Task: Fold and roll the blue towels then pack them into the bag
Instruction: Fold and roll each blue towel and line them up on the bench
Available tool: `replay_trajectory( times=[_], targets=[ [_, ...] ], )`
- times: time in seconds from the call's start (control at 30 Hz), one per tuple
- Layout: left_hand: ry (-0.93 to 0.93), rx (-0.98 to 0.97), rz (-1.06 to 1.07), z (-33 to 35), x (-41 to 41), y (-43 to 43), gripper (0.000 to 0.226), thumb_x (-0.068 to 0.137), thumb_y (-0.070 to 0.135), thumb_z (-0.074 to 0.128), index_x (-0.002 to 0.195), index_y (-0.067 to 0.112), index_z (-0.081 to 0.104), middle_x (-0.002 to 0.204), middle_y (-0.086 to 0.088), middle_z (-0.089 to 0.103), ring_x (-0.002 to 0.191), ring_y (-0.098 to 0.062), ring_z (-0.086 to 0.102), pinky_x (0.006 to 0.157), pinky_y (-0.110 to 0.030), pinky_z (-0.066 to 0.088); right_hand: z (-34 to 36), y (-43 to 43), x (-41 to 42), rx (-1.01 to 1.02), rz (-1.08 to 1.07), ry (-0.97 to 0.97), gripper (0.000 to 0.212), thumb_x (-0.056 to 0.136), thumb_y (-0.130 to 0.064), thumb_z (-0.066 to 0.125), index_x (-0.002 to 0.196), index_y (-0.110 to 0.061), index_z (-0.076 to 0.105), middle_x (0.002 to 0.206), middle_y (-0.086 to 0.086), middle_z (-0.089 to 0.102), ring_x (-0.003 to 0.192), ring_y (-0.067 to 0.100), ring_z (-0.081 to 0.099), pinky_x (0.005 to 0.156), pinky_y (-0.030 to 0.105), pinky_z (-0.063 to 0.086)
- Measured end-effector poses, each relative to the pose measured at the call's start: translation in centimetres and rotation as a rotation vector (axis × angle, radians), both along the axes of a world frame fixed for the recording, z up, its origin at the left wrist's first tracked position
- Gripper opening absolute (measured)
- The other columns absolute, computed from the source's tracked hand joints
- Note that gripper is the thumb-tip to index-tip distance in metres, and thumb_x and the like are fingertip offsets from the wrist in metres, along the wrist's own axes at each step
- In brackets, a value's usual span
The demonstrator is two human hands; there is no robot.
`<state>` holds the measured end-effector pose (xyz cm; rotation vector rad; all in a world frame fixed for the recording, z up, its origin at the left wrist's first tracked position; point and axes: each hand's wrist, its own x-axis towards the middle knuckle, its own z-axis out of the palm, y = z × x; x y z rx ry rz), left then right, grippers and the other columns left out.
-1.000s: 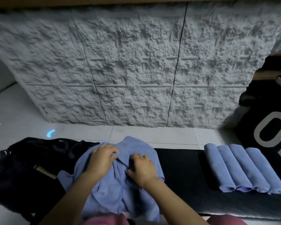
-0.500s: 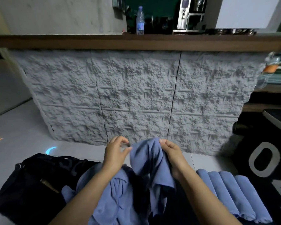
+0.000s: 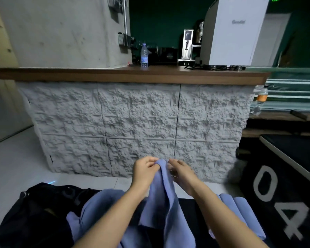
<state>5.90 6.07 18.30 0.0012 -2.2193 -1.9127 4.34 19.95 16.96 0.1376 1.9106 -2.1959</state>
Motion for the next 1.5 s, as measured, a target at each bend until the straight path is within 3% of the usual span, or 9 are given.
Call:
replay_trajectory(
  times=[0.2,0.4,0.7,0.83,0.93,1.03,1.17,1.37,1.5],
  targets=[
    [-0.070,0.025,0.116,3.6,-0.6,0.2,0.021,0.072,0.002,0.068,0.057,0.016,0.063,0.059,0.001,0.063,0.061,-0.012,0.054,0.060,-0.025,0.042,3.2,-1.3,4.1,0.377,-0.106,0.528,0.027,0.084,-0.028,0.069,0.087,-0.007,0.051,0.078,0.000,0.052,0.068,0.012,0.047,0.066,0.029,0.042],
    [0.036,-0.213,0.091,7.4,1.0,0.3,0.018,0.066,0.007,0.072,0.055,0.018,0.064,0.055,0.008,0.061,0.054,-0.003,0.053,0.048,-0.013,0.040,4.1,-1.5,4.6,0.631,-0.129,0.552,0.014,0.080,-0.008,0.057,0.072,-0.015,0.048,0.064,-0.002,0.053,0.059,0.013,0.046,0.058,0.030,0.038],
    [-0.011,-0.281,0.117,10.4,2.6,-6.8,0.021,0.065,0.009,0.071,0.049,0.009,0.058,0.049,0.000,0.051,0.050,-0.011,0.043,0.053,-0.021,0.036,4.5,1.2,5.0,0.638,-0.027,0.479,0.014,0.081,-0.001,0.052,0.075,-0.012,0.060,0.067,0.002,0.058,0.061,0.012,0.048,0.056,0.023,0.038],
    [-0.012,-0.110,0.090,10.7,3.3,-7.3,0.018,0.066,0.013,0.070,0.059,0.012,0.054,0.061,-0.006,0.038,0.062,-0.014,0.035,0.054,-0.026,0.027,6.4,1.0,5.9,0.283,0.036,0.414,0.012,0.092,-0.005,0.053,0.095,-0.017,0.055,0.075,-0.001,0.056,0.065,0.010,0.048,0.057,0.019,0.038],
    [-0.101,-0.031,-0.021,11.4,4.1,-6.9,0.022,0.073,0.008,0.066,0.059,0.010,0.049,0.052,-0.004,0.033,0.048,-0.014,0.027,0.045,-0.020,0.020,8.5,0.6,6.5,0.154,0.018,0.412,0.009,0.097,-0.007,0.048,0.097,-0.014,0.054,0.081,0.004,0.058,0.069,0.014,0.053,0.059,0.019,0.043],
    [-0.167,-0.044,-0.113,11.4,5.4,-5.2,0.026,0.077,0.005,0.062,0.057,0.014,0.048,0.054,-0.003,0.035,0.047,-0.014,0.029,0.044,-0.018,0.022,10.1,-0.5,7.4,0.192,0.081,0.480,0.016,0.098,-0.007,0.045,0.092,-0.012,0.059,0.086,0.006,0.060,0.080,0.016,0.054,0.070,0.024,0.043],
    [-0.239,0.131,-0.188,10.8,7.6,-3.3,0.011,0.089,0.015,0.061,0.080,0.010,0.064,0.078,-0.011,0.063,0.070,-0.019,0.059,0.064,-0.027,0.052,10.7,-2.0,9.4,0.146,0.128,0.529,0.012,0.095,-0.007,0.053,0.088,-0.012,0.061,0.074,-0.001,0.059,0.069,0.005,0.054,0.065,0.015,0.043],
    [-0.259,0.297,-0.246,9.5,11.3,-3.5,0.021,0.083,0.019,0.070,0.097,0.004,0.069,0.092,-0.011,0.071,0.077,-0.018,0.068,0.068,-0.031,0.057,10.0,-2.0,13.1,0.300,0.150,0.640,0.007,0.091,-0.008,0.060,0.096,-0.007,0.055,0.071,0.004,0.048,0.064,0.007,0.045,0.061,0.016,0.038],
    [-0.189,0.329,-0.108,9.1,13.2,-3.6,0.005,0.084,0.005,0.066,0.086,0.001,0.065,0.065,-0.006,0.070,0.056,-0.013,0.067,0.060,-0.025,0.056,9.7,-2.8,15.5,0.539,0.058,0.736,0.017,0.082,0.001,0.062,0.089,-0.010,0.051,0.075,0.004,0.050,0.064,0.012,0.042,0.054,0.014,0.034]
  ],
)
